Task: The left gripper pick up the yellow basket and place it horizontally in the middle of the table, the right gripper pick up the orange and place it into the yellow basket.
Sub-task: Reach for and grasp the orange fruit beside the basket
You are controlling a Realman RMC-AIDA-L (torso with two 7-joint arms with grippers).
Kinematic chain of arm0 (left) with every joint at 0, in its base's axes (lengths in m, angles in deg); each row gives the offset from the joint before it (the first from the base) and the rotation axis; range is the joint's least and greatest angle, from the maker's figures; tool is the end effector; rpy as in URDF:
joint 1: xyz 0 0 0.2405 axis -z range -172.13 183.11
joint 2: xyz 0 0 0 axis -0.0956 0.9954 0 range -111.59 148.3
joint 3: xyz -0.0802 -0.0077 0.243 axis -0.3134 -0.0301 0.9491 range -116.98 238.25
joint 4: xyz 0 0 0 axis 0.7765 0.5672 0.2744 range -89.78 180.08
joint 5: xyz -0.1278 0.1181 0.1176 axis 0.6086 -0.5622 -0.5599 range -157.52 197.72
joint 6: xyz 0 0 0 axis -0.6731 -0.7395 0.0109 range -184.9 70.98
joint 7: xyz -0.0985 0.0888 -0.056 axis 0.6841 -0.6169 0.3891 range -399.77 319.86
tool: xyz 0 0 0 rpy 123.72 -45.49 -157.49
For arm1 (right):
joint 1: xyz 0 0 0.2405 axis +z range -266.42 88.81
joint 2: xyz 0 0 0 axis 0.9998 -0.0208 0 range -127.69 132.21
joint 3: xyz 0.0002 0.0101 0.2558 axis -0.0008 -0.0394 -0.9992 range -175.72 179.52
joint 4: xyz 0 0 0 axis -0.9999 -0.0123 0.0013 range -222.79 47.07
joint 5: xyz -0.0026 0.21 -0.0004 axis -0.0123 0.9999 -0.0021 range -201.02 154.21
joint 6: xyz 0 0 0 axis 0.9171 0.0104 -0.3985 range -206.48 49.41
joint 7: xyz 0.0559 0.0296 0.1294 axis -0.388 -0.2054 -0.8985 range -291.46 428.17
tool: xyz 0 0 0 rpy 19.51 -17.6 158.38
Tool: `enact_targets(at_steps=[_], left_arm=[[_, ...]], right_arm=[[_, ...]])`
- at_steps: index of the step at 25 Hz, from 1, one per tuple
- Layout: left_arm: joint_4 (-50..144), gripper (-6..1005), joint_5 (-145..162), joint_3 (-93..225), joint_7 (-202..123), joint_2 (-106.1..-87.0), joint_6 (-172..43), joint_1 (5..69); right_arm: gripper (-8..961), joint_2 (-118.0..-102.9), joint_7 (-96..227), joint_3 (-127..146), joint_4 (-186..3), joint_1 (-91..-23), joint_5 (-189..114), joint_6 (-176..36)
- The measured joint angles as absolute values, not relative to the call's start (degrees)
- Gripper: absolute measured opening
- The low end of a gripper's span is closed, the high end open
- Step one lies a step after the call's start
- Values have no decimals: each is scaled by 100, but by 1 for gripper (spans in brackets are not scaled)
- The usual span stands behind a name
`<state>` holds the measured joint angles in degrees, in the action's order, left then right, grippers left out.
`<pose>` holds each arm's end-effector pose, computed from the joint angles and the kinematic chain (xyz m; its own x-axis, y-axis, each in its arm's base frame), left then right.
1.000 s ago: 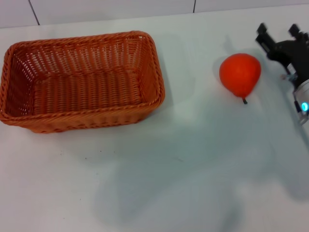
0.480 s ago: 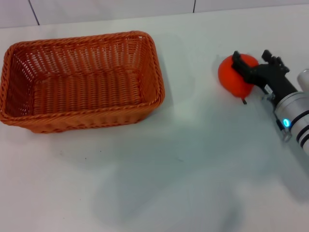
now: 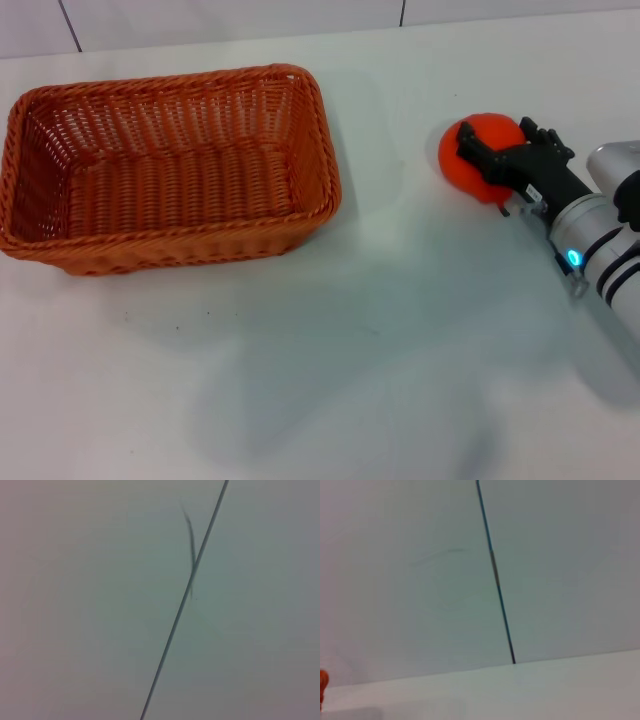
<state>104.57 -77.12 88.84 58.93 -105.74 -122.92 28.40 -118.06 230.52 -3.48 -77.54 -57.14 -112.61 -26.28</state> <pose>-0.2942 0.3635 0.1241 0.4613 0.1843 0.8679 0.8597 -0.3346 -0.3859 0.3242 0.3389 -0.0723 -0.5698 0.2761 0.7740 0.8216 0.1740 0.5428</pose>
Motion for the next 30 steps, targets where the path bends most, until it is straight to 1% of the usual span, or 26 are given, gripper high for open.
enact_targets(at_steps=[13,18,23,28,30], left_arm=[[10455,888,-7710,8894,5808,-10574,-12225,2863],[10456,888,-7710,8903,5806,-10574,-12149,2878],[10442,887,-7710,8903,5804,-10571,-12077,2893],[10408,887,-7710,8902,5770,-10566,-11993,2900],[10339,887,-7675,8880,5656,-10566,-11977,2909]], right_arm=[[889,-11797,23042,-337,-7643,-5652,-11270,-2751],[674,-11787,23042,-322,-7643,-5667,-11271,-2718],[577,-11779,23042,-265,-7650,-5674,-11271,-2631],[558,-11779,23047,-234,-7674,-5706,-11270,-2016],[550,-11758,23046,-249,-7699,-5692,-11270,-1651]])
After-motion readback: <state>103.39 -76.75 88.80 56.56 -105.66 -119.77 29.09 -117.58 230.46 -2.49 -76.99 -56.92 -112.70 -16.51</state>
